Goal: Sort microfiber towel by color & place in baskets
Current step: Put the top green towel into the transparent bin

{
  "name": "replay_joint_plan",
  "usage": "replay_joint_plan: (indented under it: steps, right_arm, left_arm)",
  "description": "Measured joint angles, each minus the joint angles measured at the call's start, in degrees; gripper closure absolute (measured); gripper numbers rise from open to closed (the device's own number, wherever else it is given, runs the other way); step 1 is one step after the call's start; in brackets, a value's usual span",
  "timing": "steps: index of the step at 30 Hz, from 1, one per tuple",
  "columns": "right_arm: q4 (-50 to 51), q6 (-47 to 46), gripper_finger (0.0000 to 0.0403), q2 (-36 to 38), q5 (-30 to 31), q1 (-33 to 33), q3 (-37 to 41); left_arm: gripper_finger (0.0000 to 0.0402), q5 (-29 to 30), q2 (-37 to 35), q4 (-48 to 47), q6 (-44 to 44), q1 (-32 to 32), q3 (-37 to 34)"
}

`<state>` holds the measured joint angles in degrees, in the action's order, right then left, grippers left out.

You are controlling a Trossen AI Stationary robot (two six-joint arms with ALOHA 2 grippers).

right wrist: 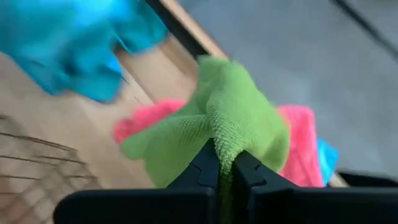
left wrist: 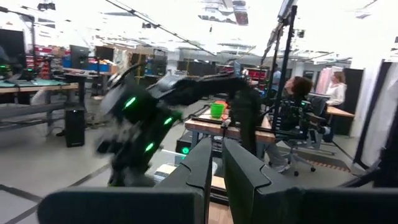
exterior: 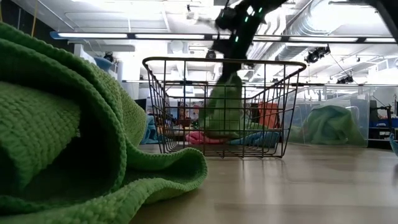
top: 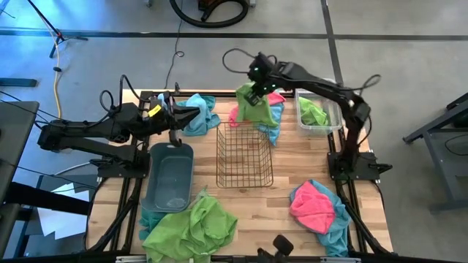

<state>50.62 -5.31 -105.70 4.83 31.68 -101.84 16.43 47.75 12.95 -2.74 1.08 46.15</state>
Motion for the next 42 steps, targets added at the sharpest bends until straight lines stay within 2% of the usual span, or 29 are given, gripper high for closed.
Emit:
replay_joint_plan:
  steps: [11, 26, 36, 42]
  right_arm:
    - [-13.87, 1.30, 0.0402, 15.34, -12.35, -5.19, 0.00]
    - [-22.37, 0.30, 0.0403, 27.87, -12.69, -12.37, 0.00]
    - [-21.69, 0.37, 0.0403, 29.35, -12.77, -13.76, 0.00]
    - [-16.63, 2.37, 0.0403, 32.14, -8.09, -12.87, 0.00]
  left_arm:
    - [0.0375, 1.22, 0.00, -0.16, 1.85, 0.00, 0.00]
    - [0.0375, 3.57, -0.02, -0.17, 2.29, 0.00, 0.00]
    - [0.0375, 5.35, 0.00, -0.15, 3.43, 0.00, 0.00]
    - [0.0375, 5.49, -0.01, -0.17, 3.43, 0.00, 0.00]
